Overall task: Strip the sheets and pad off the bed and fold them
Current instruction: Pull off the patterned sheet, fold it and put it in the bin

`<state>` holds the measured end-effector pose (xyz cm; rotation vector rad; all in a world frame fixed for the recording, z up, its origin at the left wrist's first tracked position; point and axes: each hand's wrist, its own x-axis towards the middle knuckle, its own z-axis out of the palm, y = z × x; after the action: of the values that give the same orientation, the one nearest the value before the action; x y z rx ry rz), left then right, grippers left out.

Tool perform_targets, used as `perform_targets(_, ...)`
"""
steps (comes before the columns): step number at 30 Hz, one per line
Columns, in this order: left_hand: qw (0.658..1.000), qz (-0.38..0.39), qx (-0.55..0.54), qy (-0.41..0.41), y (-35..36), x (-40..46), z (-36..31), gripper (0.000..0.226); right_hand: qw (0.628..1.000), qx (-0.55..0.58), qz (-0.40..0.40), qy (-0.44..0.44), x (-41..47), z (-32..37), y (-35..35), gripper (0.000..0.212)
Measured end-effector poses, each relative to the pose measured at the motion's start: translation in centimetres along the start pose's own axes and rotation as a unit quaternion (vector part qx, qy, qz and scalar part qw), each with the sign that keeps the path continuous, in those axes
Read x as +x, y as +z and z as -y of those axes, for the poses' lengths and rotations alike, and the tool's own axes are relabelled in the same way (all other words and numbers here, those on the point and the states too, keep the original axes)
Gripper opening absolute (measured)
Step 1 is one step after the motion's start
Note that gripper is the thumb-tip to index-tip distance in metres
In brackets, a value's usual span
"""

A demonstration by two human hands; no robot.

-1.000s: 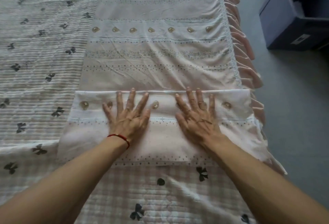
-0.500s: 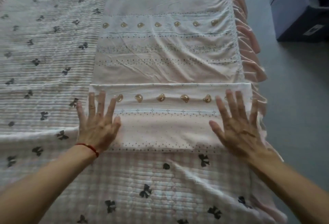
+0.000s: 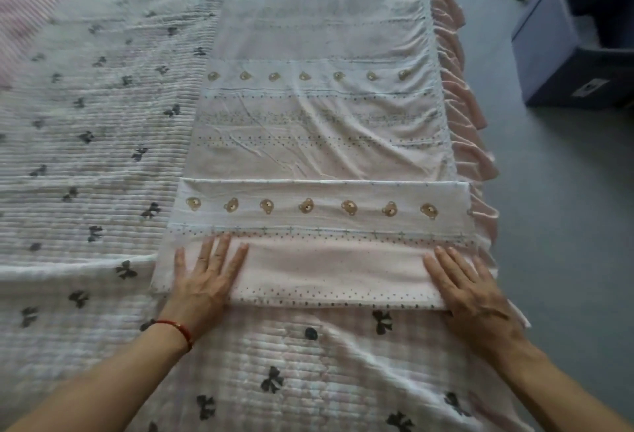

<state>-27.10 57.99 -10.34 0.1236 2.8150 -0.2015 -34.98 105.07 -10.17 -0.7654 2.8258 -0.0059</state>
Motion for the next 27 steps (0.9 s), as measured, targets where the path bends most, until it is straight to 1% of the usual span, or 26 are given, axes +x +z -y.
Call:
perform_targets(1,0.999,-0.019,-0.005,-0.029,0.0,-0.2,0.8,0.1,1.0,0.01,-0.019,0.014,0.0,-0.3,-0.5,0.068)
perform_targets(3,0.998,-0.034,-0.009,-0.045,-1.2,-0.7,2.3,0.089,0.999,0.025,-0.04,0.015,-0.2,-0.9,-1.8,0.06)
perform_targets(4,0.998,-0.034,-0.017,-0.056,-2.1,-1.0,3.0,0.079,0.998,0.033,-0.058,0.01,-0.2,-1.2,-2.4,0.058)
perform_targets(6,0.991,-0.058,-0.054,-0.106,-4.2,-1.3,4.8,0.049,0.993,0.078,-0.09,0.02,-0.2,-1.9,-4.1,0.05)
perform_targets(7,0.983,-0.076,-0.089,-0.139,-5.6,-1.5,5.9,0.038,0.986,0.119,-0.108,0.04,0.1,-2.3,-5.4,0.044)
perform_targets(8,0.974,-0.091,-0.134,-0.16,-7.1,-1.3,6.9,0.035,0.974,0.166,-0.134,0.073,0.6,-2.7,-6.8,0.035)
perform_targets(10,0.947,-0.114,-0.229,-0.197,-10.0,-0.9,8.6,0.033,0.936,0.267,-0.177,0.148,2.5,-3.4,-9.8,0.019)
perform_targets(11,0.925,-0.135,-0.277,-0.223,-11.5,-0.2,9.2,0.025,0.91,0.317,-0.195,0.183,4.0,-3.6,-11.6,0.017)
perform_targets(13,0.857,-0.207,-0.388,-0.269,-14.0,2.0,10.2,0.01,0.861,0.4,-0.221,0.224,7.1,-4.0,-14.6,0.014)
perform_targets(14,0.82,-0.24,-0.435,-0.283,-15.0,3.6,10.8,0.01,0.844,0.426,-0.226,0.233,8.9,-4.4,-15.5,0.013)
perform_targets(15,0.783,-0.261,-0.483,-0.294,-15.9,5.3,11.3,0.01,0.833,0.439,-0.231,0.244,10.5,-4.8,-16.2,0.017)
perform_targets(16,0.753,-0.275,-0.517,-0.301,-16.5,7.1,11.8,0.011,0.827,0.443,-0.237,0.252,12.1,-5.3,-16.5,0.027)
perform_targets(17,0.73,-0.291,-0.538,-0.304,-17.0,9.2,12.4,0.01,0.825,0.439,-0.244,0.26,14.0,-5.8,-16.8,0.04)
perform_targets(18,0.715,-0.307,-0.548,-0.308,-17.3,11.3,13.0,0.007,0.822,0.435,-0.254,0.265,16.0,-6.2,-16.9,0.05)
perform_targets(19,0.704,-0.319,-0.552,-0.313,-17.7,13.8,13.5,0.007,0.825,0.422,-0.264,0.267,18.4,-6.6,-17.2,0.056)
perform_targets(20,0.701,-0.328,-0.551,-0.313,-18.0,15.5,13.8,0.011,0.822,0.419,-0.276,0.268,20.1,-6.8,-17.3,0.056)
perform_targets(22,0.708,-0.323,-0.539,-0.323,-18.6,19.9,14.5,0.034,0.813,0.415,-0.297,0.279,24.3,-7.8,-17.3,0.055)
perform_targets(23,0.721,-0.308,-0.525,-0.332,-18.8,21.3,14.6,0.045,0.814,0.409,-0.297,0.287,26.0,-8.2,-17.1,0.058)
perform_targets(24,0.736,-0.293,-0.507,-0.339,-18.6,22.8,15.0,0.051,0.815,0.406,-0.29,0.296,27.6,-8.7,-16.6,0.062)
perform_targets(25,0.75,-0.277,-0.493,-0.343,-18.0,24.5,15.3,0.051,0.818,0.405,-0.274,0.304,29.4,-9.3,-15.7,0.063)
perform_targets(27,0.771,-0.258,-0.471,-0.341,-17.2,27.5,15.6,0.045,0.819,0.406,-0.256,0.314,31.9,-10.3,-14.4,0.056)
